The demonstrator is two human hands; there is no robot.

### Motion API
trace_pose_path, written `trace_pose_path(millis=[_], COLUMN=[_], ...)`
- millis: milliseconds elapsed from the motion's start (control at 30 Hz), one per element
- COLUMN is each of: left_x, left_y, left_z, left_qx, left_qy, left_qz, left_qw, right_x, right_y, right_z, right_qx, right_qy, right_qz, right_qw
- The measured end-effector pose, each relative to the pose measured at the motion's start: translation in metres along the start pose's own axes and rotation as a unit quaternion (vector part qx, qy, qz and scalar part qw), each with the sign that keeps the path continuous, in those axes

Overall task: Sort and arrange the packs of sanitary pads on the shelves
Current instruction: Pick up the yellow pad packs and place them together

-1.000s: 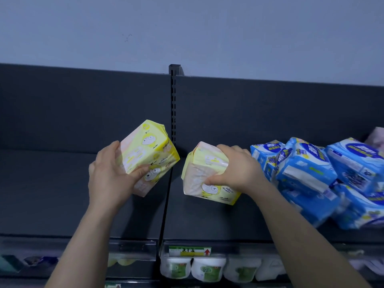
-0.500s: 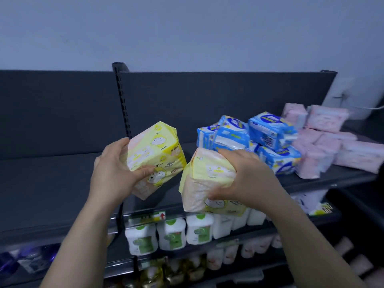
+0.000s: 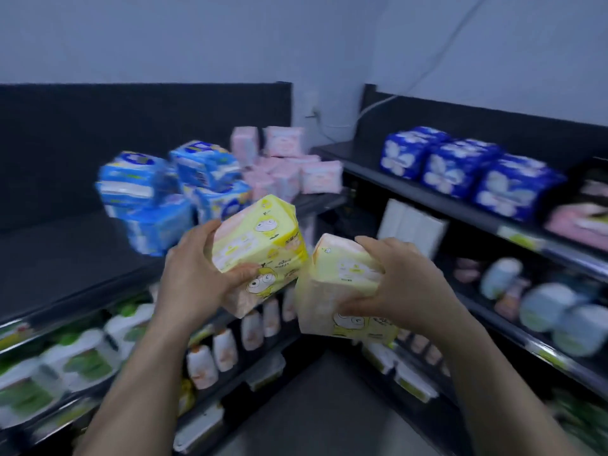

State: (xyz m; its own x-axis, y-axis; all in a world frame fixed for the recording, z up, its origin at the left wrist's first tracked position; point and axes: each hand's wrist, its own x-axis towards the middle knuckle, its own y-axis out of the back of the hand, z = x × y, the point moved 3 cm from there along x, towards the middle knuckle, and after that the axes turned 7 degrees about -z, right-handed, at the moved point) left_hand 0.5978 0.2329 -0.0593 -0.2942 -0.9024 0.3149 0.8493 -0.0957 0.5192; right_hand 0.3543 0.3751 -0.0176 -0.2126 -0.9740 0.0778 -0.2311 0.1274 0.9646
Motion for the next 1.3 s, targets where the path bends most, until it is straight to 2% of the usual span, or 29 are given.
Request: trace_pose_path(millis=[300, 700, 1100, 1300], left_x=[-0.026, -0.048, -0.026, -0.038], left_y=[-0.186, -0.394, -0.556, -0.612], left_z=[0.125, 0.288, 0.455, 0.517], left_qx=[-0.070, -0.150, -0.190, -0.180], left_qy=[-0.106, -0.217, -0.324, -0.367], left_qz=[-0.149, -0.338, -0.403, -0.413], left_qw=[0.981, 0.903, 0.835, 0.814], right_x=[-0.151, -0.284, -0.330, -0.353], right_y=[0.058, 0.114, 0.185, 0.196], right_z=[0.158, 0.305, 0.443, 0.496], right_qx=[-0.046, -0.018, -0.049, -0.048], right_qy=[-0.211, -0.441, -0.571, -0.603], right_qz=[0.055, 0.126, 0.215, 0.233], right_qw=[0.975, 0.888, 0.791, 0.762])
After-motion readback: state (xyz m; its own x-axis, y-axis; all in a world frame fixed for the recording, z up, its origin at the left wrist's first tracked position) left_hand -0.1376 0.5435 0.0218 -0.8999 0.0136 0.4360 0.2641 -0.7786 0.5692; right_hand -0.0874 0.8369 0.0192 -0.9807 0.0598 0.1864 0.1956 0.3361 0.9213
